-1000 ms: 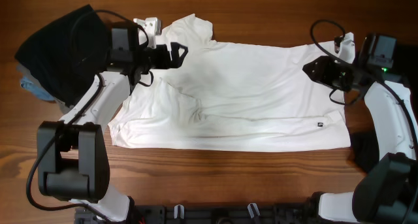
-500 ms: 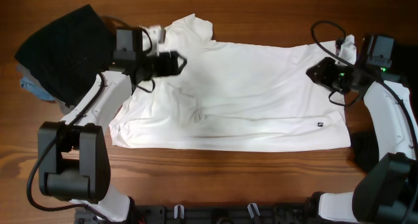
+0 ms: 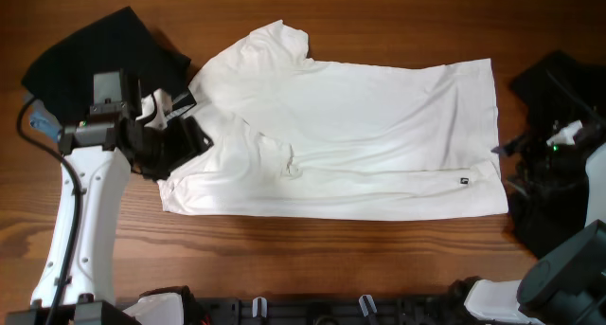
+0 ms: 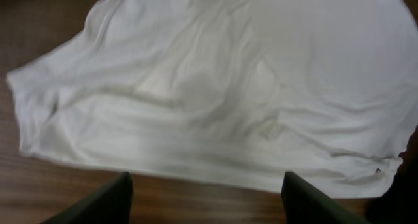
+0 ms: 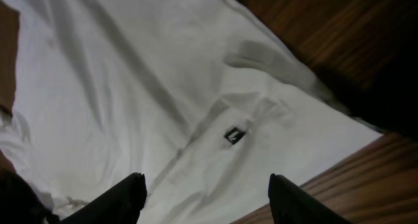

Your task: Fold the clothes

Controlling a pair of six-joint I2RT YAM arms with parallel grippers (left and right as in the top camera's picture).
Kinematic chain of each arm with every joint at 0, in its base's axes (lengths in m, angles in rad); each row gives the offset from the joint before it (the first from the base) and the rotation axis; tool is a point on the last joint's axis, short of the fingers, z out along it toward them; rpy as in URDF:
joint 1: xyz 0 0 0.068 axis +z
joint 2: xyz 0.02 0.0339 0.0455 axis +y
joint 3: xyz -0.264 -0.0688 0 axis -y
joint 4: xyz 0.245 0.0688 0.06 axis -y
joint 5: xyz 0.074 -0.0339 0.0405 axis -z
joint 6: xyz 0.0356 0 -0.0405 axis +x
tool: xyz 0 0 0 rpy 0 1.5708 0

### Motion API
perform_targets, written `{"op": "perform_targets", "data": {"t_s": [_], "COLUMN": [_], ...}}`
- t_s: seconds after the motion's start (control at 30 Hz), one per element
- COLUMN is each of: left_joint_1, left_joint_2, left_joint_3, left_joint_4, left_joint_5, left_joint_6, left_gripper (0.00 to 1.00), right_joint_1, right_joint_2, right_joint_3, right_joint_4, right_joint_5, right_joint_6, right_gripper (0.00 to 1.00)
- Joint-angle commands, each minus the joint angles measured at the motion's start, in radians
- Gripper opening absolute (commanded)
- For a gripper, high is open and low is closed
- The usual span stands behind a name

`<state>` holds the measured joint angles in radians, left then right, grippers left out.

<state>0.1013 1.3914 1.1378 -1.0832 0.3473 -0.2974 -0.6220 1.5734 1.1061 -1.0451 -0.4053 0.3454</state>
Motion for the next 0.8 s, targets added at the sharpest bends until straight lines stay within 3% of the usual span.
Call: {"op": "perform_targets", "data": {"t_s": [0.0, 0.3, 0.53, 0.7, 0.77], "left_joint_1": [0.017, 0.049, 0.059, 0.059, 0.059], "left_joint_2": [0.011, 0.012, 0.012, 0.015, 0.021], "left_joint_3": [-0.08, -0.309, -0.323, -0.323, -0.323], "left_joint_4": [-0.025, 0.084, 0.123, 0.138, 0.15], "left_joint_5": [-0.093, -0.095, -0.156, -0.193, -0.2], "left_joint_6": [-0.178, -0.314, -0.31, -0.31, -0.311], "left_gripper": [0.7, 0.61, 0.61, 0.62, 0.62], "right_joint_1": [-0.052, -0.062, -0.063, -0.063, -0.063], "right_joint_2": [0.004, 0.005, 0.005, 0.005, 0.005], "right_joint_3": [-0.075, -0.276, -0.357, -0.39, -0.392], "right_joint_4": [0.005, 0.099, 0.195, 0.238, 0.267], "right_joint_5": [0.032, 0.074, 0.138, 0.228, 0.214], "right_joint_6": [-0.025, -0.012, 0.007, 0.093, 0.107], "right_gripper": [0.64, 0.61, 0.56, 0.58, 0.5]}}
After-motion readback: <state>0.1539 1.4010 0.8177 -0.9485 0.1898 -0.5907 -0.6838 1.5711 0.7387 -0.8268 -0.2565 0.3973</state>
